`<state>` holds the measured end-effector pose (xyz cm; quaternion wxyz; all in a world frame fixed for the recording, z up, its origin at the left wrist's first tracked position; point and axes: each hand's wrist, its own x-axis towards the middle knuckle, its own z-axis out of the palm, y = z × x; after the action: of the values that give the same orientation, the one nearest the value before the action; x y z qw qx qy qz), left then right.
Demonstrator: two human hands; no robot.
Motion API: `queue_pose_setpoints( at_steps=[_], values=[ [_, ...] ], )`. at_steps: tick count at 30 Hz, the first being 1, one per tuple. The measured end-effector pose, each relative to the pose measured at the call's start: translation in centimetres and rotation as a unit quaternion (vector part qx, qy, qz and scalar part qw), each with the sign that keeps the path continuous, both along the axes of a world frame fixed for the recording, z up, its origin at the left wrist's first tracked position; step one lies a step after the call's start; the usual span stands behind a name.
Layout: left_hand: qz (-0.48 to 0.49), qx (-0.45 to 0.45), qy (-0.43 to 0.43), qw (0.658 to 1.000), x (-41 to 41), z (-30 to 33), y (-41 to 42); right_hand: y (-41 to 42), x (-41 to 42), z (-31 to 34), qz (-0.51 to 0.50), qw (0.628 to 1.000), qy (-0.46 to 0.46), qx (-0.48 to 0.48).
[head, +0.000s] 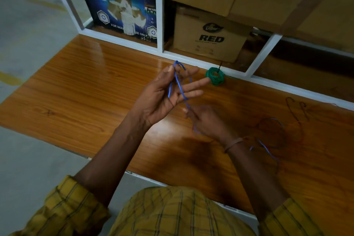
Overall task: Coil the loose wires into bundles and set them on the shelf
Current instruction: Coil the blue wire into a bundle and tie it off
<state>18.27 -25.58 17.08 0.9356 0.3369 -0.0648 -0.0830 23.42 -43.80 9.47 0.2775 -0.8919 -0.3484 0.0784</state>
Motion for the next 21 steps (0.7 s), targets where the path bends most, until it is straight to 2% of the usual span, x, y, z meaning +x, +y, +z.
queue_pose_setpoints(
  at_steps=[3,6,7,10,11,12,15,21],
  values=[
    [0.079,0.149,0.019,0.986,1.2,-1.3,-0.8,-0.7,-1.2,1.1,0.033,0.999,-0.018,0.002],
    [0.137,0.325,0.024,0.935,2.0,-2.9,-1.0,-2.3,-1.4,3.9,0.045,0.999,-0.019,0.018],
    [0.152,0.395,0.001,0.906,2.2,-3.5,-0.9,-2.7,-1.3,4.9,0.052,0.998,-0.013,0.021],
    [0.149,0.6,-0.104,0.779,2.9,-5.3,-0.3,-3.9,-0.8,7.2,0.061,0.992,0.074,0.082],
    [0.127,0.628,-0.113,0.759,2.8,-5.6,-0.3,-4.1,-0.4,8.0,0.052,0.986,0.109,0.114],
    [0.097,0.632,-0.11,0.761,2.6,-5.5,-0.5,-4.3,0.1,8.4,0.043,0.979,0.135,0.145],
    [0.026,0.591,-0.087,0.802,1.4,-4.6,-1.2,-4.7,1.8,8.6,0.022,0.957,0.18,0.225],
    [-0.045,0.464,-0.033,0.884,-0.4,-3.5,-2.2,-4.1,4.7,7.0,-0.039,0.945,0.151,0.286]
  ],
)
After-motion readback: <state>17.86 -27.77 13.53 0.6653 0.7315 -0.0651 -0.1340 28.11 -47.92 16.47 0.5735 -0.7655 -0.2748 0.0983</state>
